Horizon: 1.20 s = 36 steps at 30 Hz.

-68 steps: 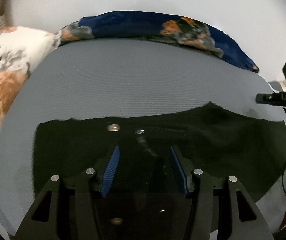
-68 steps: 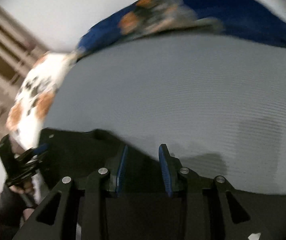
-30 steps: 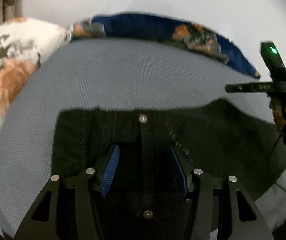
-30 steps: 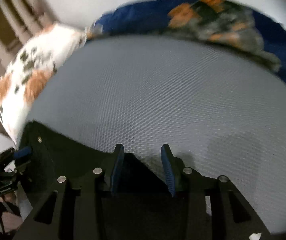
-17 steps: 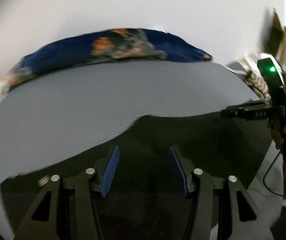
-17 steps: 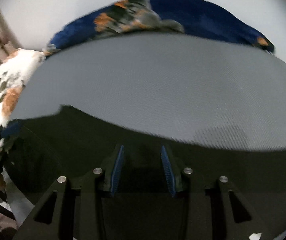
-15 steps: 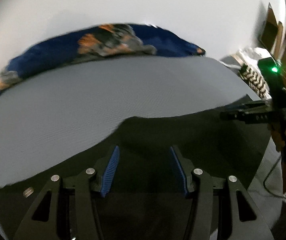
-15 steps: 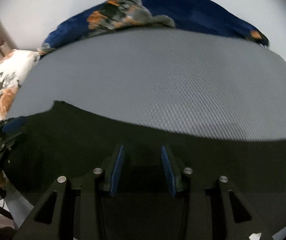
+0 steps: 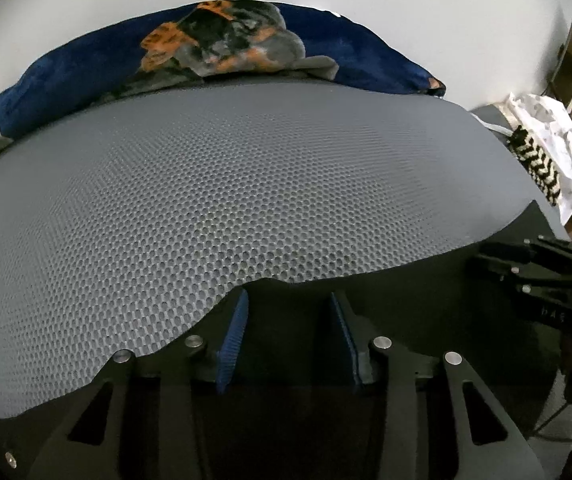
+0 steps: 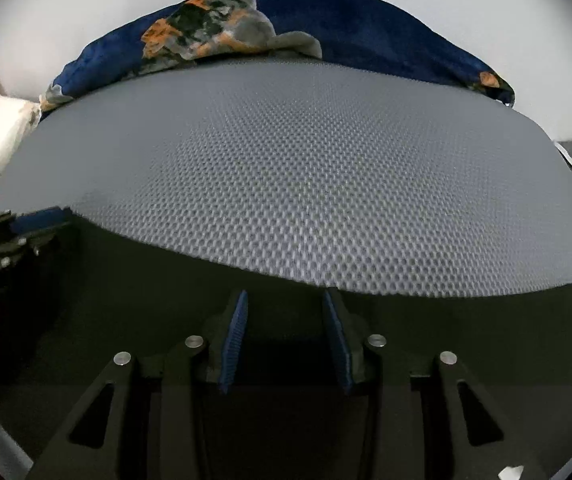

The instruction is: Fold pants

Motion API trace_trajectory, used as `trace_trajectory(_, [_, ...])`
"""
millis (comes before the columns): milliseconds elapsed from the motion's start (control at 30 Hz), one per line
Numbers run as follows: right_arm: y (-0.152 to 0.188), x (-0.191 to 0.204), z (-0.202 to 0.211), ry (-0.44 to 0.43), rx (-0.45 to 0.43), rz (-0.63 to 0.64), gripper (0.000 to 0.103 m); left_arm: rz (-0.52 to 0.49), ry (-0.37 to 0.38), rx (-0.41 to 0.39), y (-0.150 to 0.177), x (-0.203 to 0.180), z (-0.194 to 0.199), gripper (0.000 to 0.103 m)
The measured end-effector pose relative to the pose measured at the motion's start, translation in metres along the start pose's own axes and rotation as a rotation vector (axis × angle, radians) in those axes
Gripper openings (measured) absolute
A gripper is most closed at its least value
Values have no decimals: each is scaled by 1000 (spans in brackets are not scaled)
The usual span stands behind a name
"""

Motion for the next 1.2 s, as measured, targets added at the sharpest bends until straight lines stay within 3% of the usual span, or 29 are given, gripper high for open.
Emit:
trace_trajectory(167, [-8, -6, -3, -41, 15, -40, 38, -4, -17, 1, -1, -1, 4, 43])
trace_trajectory(333, [4, -28, 18, -44, -27, -91, 38, -5, -37, -36, 7, -4, 35, 43])
trace_trajectory(667, [44, -85, 35, 56, 16, -158, 40, 81, -140, -13, 71, 16, 77, 43])
trace_trajectory(833, [67, -134, 36, 123, 15, -227, 38, 195, -126, 5, 96, 38, 79, 43])
trace_trajectory(933, [79, -165, 39, 170, 21, -277, 38, 245, -100, -11, 97, 43, 82, 43])
trace_trajectory(1200, [93, -222, 43, 227, 45, -297, 41, 188, -180, 7, 96, 29, 76, 48])
Point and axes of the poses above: each gripper's, at about its wrist camera, not at the fingertips, and z roughly against the way its jaws point, x to its left, y to its underside, the point moved 4 cm from there along -z, roughly the way its jaws point, and after that the axes turned 7 degrees about y, right-handed, at the moved point
